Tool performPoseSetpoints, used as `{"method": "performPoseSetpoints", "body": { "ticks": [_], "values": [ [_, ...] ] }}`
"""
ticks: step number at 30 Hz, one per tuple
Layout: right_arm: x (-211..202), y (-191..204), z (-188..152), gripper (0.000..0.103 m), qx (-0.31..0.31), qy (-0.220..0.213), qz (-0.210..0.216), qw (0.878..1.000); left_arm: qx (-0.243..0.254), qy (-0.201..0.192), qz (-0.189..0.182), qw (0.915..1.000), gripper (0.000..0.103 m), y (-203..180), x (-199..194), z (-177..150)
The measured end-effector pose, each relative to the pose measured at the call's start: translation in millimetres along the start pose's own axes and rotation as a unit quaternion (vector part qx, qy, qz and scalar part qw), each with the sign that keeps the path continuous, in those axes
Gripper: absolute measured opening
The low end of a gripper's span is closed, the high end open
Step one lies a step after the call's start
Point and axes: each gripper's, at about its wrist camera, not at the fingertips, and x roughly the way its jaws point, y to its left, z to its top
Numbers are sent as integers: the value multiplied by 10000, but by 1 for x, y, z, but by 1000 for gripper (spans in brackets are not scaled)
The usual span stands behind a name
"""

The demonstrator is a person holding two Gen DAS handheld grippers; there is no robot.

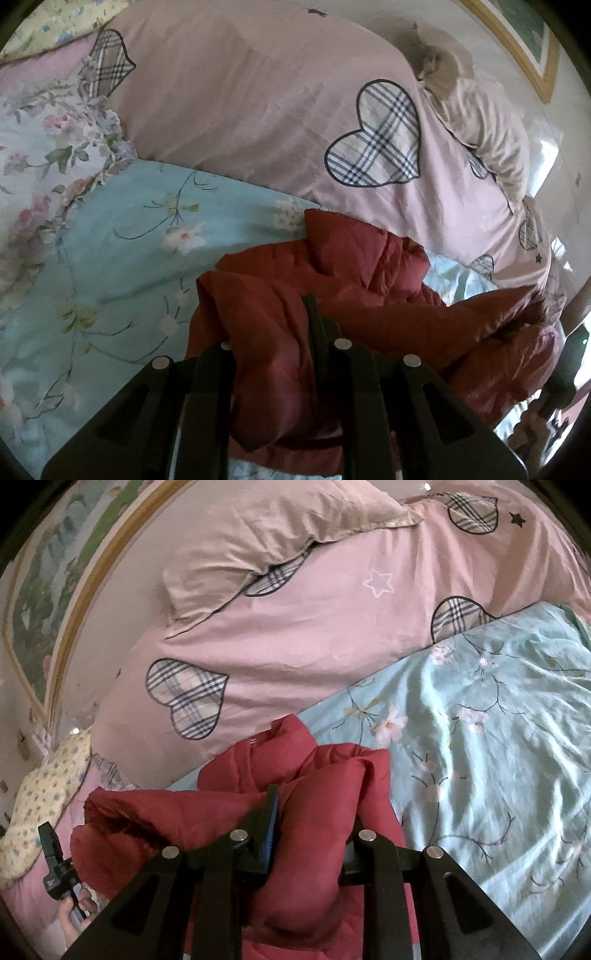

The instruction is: Fold large clothes

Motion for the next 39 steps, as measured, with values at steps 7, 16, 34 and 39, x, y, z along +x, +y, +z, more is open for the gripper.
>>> {"method": "performPoseSetpoints", "body": {
  "ticks": [7,16,34,39],
  "values": [
    [41,-1,11,23,-88,27,-384,9992,-50,153,163,9997,16,3,43,15],
    [81,-13,12,23,-91,74,-687,9976,38,318,400,9987,18,8,93,19],
    [167,-47,24,26,401,271,-1001,9938,-121,636,641,9958,22,12,176,43],
    [177,-49,24,26,373,278,-1071,9932,-66,550,412,9976,30,12,153,45]
  ]
}}
